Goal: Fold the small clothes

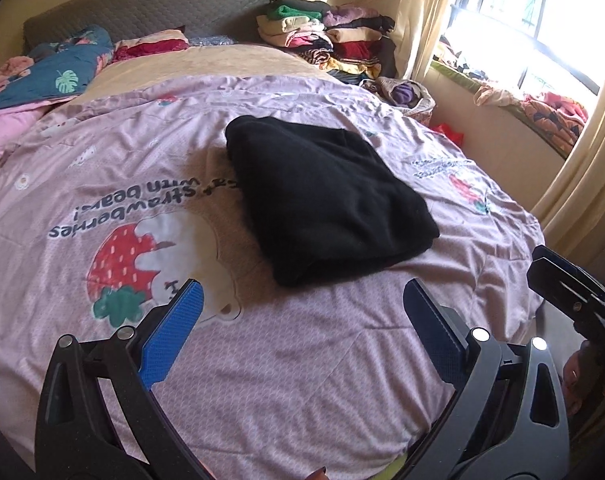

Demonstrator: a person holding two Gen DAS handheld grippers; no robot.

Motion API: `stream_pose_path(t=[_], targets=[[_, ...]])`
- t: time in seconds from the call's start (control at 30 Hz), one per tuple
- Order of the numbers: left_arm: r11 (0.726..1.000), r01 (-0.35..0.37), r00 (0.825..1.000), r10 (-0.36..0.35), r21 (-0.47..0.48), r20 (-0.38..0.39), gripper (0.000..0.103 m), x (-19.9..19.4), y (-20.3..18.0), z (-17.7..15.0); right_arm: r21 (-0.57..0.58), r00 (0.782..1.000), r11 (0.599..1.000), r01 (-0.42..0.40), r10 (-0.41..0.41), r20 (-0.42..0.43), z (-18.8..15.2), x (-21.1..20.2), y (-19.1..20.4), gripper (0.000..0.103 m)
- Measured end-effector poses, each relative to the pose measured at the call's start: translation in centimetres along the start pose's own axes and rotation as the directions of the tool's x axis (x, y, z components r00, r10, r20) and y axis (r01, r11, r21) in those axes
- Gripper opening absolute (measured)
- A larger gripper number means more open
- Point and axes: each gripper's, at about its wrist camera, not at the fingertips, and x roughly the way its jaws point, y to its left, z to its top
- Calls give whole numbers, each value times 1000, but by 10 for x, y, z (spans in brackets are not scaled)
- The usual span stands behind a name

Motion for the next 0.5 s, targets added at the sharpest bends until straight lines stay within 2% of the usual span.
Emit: stream_pose_path(t=[0.27,0.5], targets=[[1000,-26,1000,26,-6,-8,94,-2,10,-19,17,998,997,69,-69,-1,-29,7,-4,99],[999,-30,1000,30,-28,-9,94,2,11,-28,0,995,996,87,-87,-42,-41,18,-4,99]])
